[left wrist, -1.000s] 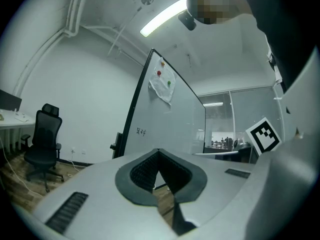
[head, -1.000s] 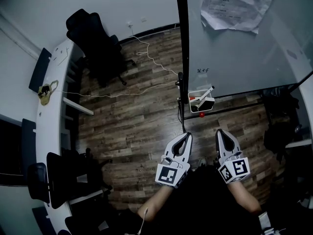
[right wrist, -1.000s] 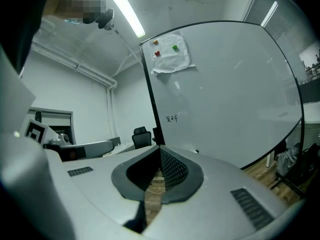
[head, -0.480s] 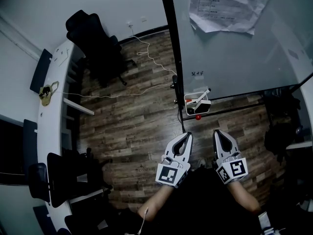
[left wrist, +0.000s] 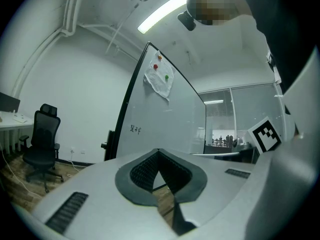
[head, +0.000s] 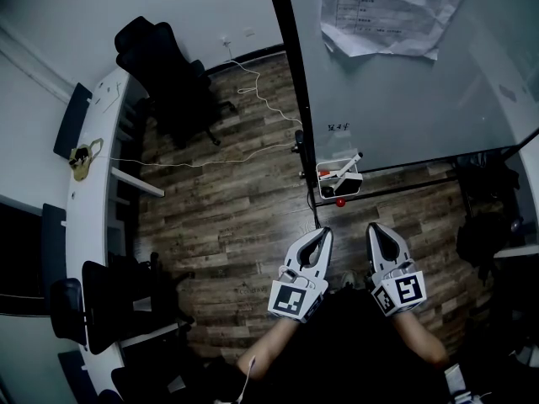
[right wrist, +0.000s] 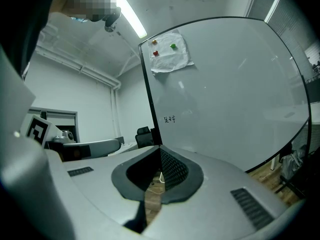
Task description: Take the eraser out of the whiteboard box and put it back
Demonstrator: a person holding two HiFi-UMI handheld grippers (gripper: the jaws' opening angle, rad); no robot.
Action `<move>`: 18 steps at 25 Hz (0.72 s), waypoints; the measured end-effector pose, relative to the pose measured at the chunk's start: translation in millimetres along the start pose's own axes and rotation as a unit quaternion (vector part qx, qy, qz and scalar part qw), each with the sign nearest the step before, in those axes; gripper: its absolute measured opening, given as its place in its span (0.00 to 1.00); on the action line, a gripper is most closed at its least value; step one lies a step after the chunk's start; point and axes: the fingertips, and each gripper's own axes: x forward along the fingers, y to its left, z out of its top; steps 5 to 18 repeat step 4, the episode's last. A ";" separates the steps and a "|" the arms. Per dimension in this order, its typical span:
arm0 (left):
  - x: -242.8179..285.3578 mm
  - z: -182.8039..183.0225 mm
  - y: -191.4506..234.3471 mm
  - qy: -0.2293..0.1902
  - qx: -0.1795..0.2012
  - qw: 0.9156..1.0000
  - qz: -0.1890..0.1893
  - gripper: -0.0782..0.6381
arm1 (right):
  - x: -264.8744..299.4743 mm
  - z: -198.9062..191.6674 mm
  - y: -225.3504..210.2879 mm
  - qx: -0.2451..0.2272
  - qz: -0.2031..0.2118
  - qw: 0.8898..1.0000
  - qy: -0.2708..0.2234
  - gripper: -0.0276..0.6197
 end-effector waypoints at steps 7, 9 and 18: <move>-0.5 -11.5 0.9 0.022 -0.002 1.000 0.002 0.12 | 0.0 -0.6 -2.7 0.000 -0.003 1.000 0.001 0.07; -0.5 -11.5 0.9 0.022 -0.002 1.000 0.002 0.12 | 0.0 -0.6 -2.7 0.000 -0.003 1.000 0.001 0.07; -0.5 -11.5 0.9 0.022 -0.002 1.000 0.002 0.12 | 0.0 -0.6 -2.7 0.000 -0.003 1.000 0.001 0.07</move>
